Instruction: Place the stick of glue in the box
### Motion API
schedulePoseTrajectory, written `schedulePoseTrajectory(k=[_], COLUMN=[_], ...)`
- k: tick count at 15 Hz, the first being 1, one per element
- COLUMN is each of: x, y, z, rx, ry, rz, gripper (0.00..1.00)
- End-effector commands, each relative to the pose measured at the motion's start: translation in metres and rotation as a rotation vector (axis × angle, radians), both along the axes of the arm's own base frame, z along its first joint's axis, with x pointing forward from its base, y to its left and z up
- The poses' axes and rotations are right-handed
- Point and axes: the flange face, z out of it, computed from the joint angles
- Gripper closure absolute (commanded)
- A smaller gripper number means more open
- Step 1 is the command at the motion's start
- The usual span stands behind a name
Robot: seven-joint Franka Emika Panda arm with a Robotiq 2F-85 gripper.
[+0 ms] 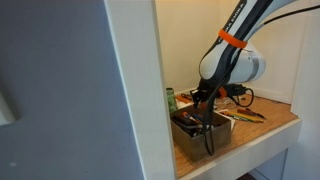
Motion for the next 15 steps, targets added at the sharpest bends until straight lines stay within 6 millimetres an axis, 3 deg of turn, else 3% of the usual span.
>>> schedulePoseTrajectory(k=[1,5,10,11,12,13,15], x=[0.013,0.02,0.03,0.031,0.03,0.03,0.028], y=[0.015,0.022,0.021,0.021,0.022,0.022,0.025], z=[-0.019,-0.037,-0.045,-0.046,-0.046,-0.045,-0.038], rx=[-0.008,-0.03,-0.055,-0.058,-0.056,-0.057,-0.054], ry=[-0.034,-0.061,-0.109,-0.105,-0.098,-0.098,-0.098], rz=[0.058,0.103,0.143,0.151,0.155,0.159,0.17], gripper=[0.92,0.92,0.92,0.88,0.45,0.43,0.31])
